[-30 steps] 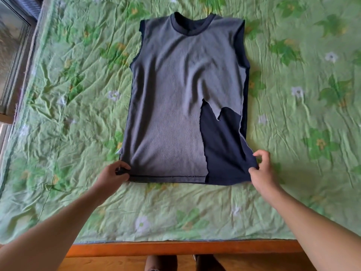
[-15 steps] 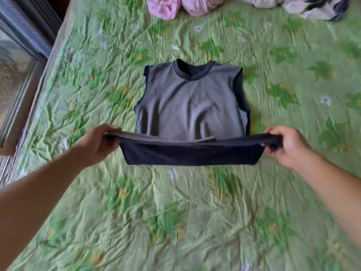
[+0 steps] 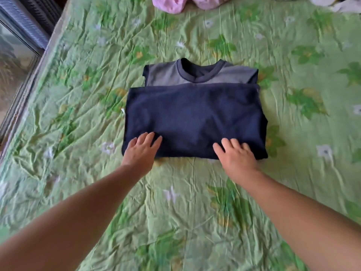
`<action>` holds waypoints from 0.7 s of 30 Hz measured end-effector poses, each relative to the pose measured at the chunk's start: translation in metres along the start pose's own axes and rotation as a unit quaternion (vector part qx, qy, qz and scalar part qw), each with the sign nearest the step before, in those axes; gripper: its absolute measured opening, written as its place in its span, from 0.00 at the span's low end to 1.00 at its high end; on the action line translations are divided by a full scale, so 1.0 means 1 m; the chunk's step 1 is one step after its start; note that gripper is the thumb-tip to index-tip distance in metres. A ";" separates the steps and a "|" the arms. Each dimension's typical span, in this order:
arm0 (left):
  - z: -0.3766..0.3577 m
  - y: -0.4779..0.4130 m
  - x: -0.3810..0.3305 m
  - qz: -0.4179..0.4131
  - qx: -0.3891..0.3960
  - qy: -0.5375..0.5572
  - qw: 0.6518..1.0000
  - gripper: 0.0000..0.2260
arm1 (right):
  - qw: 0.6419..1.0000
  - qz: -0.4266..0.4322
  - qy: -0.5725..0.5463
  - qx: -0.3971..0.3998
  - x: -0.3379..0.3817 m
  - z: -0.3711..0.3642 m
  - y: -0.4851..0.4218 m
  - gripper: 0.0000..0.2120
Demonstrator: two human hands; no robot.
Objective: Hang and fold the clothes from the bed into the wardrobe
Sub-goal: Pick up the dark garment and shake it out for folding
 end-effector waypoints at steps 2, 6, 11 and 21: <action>0.001 -0.006 -0.002 -0.002 -0.020 -0.020 1.000 0.30 | 0.999 0.002 0.023 -0.042 0.001 0.003 -0.009 0.13; -0.004 -0.001 -0.001 0.014 0.002 0.011 1.000 0.24 | 1.000 0.013 -0.014 0.016 -0.001 -0.005 -0.010 0.09; -0.009 0.058 -0.026 -0.039 0.113 0.079 0.990 0.23 | 0.989 0.010 -0.084 0.118 0.011 -0.010 0.052 0.11; -0.032 0.203 -0.076 -0.120 0.314 0.177 0.925 0.25 | 0.880 0.095 -0.145 0.442 0.077 -0.028 0.207 0.16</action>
Point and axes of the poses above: each hand's wrist, its own y-axis away from the middle knuckle, its own z-axis out of the back of the hand, x = y × z, the point moved 7 cm from there along -y, towards the middle knuckle, and after that the axes turned 2 degrees about y, right-handed, at the moved point
